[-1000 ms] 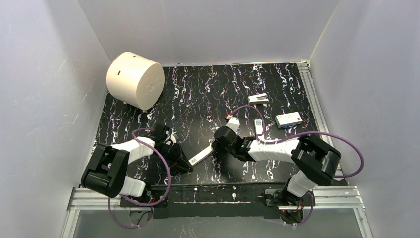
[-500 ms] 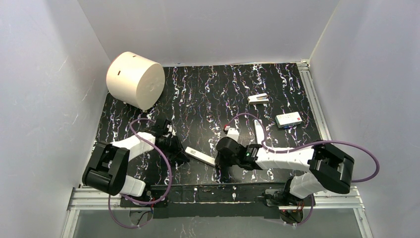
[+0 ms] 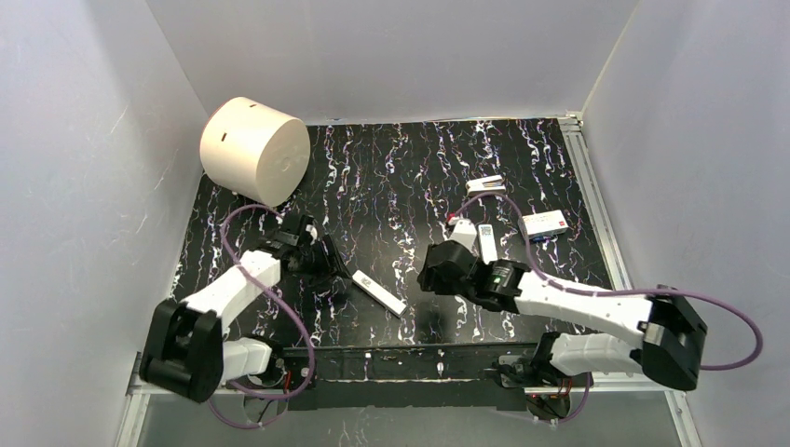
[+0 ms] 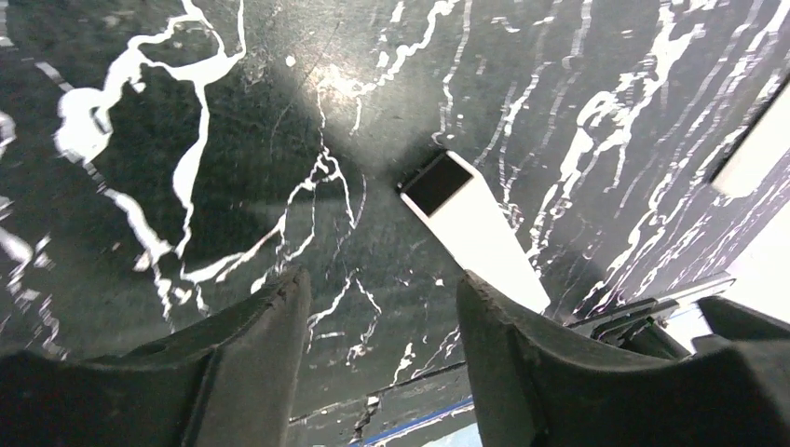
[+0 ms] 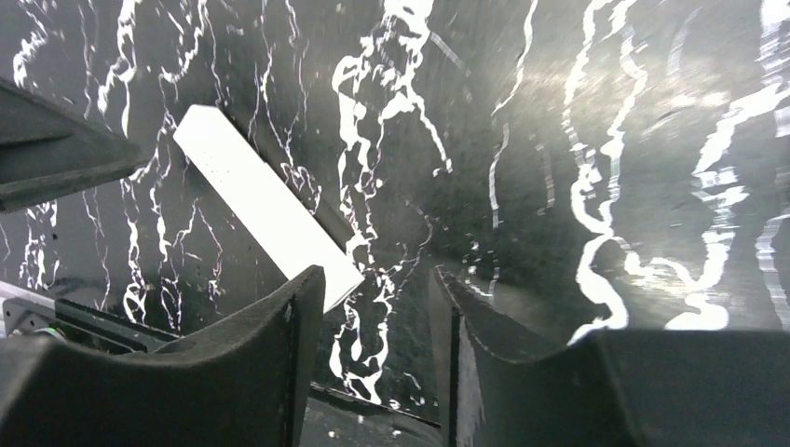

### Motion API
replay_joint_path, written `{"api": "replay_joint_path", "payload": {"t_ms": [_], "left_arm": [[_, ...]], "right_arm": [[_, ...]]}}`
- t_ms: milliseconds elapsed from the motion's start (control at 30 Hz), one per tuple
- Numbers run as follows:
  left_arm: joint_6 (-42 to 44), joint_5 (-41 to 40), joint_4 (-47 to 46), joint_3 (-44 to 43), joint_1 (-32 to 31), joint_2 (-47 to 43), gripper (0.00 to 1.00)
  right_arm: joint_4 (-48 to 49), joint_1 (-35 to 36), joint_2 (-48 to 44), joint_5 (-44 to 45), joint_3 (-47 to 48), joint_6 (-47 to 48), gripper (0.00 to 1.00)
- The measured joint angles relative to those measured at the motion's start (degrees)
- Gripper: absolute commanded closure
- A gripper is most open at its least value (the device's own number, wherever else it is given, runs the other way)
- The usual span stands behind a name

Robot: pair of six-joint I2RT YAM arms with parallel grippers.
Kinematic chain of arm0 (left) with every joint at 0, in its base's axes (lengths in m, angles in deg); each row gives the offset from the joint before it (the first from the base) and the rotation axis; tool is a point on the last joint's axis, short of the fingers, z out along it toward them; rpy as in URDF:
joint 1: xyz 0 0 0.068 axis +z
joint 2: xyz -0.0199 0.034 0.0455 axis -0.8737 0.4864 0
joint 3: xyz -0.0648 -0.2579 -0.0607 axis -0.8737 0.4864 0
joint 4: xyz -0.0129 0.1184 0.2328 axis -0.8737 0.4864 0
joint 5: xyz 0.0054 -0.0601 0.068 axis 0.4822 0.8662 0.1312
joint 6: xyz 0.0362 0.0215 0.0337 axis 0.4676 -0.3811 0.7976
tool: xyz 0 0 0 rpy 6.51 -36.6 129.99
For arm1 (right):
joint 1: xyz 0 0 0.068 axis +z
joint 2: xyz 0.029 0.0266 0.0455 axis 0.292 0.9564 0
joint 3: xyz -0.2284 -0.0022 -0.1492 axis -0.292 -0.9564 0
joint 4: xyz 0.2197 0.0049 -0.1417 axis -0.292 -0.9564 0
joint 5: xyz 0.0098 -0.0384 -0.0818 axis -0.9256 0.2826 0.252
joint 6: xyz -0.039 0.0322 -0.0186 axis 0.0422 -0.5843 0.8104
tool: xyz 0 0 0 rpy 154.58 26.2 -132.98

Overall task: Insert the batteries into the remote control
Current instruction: Reset both arms

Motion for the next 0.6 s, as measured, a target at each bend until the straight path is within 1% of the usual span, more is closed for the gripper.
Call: {"api": "replay_joint_path", "payload": {"t_ms": [67,167,200,233,333,367,400,467,500,533,600], "left_arm": [[0.4,-1.6,2.8,-1.0,0.0,-4.2,0.36],[1.4,-4.1,7.9,-3.6,0.0,-14.3,0.25],[1.7,-5.1,9.4,-4.8,0.0,-18.1,0.08],[2.2,-6.1,11.0,-6.0,0.0,-21.8,0.02],[3.1,-9.6,15.6,-9.6,0.0,-31.9,0.02],[3.4,-10.7,17.1,-10.9,0.0,-34.8,0.01],[3.8,-12.2,19.1,-12.5,0.0,-38.4,0.02],[4.5,-14.3,21.8,-15.1,0.0,-42.9,0.02],[5.0,-15.5,23.1,-16.3,0.0,-45.0,0.02],[5.6,-16.5,24.2,-17.3,0.0,-46.4,0.01],[6.9,-19.2,26.8,-19.3,0.0,-49.4,0.02]], "right_arm": [[-2.7,-0.2,-3.1,2.6,1.0,1.2,0.42],[-8.8,-0.4,-8.6,7.8,3.9,3.4,0.42],[-11.0,-0.4,-10.7,9.6,5.0,3.8,0.42],[-13.4,-0.4,-12.8,11.4,6.3,4.2,0.42],[-20.3,-0.4,-19.5,16.6,9.9,5.1,0.41],[-22.8,-0.4,-22.0,18.5,11.3,5.5,0.39],[-25.0,-0.4,-24.5,20.2,12.6,6.3,0.34],[-29.0,-0.4,-28.1,23.0,15.7,8.5,0.23],[-30.3,-0.4,-29.3,24.1,17.0,9.8,0.19],[-32.2,-0.4,-30.6,25.4,18.9,11.7,0.12],[-34.6,-0.4,-32.3,28.1,23.1,16.2,0.03]]}}
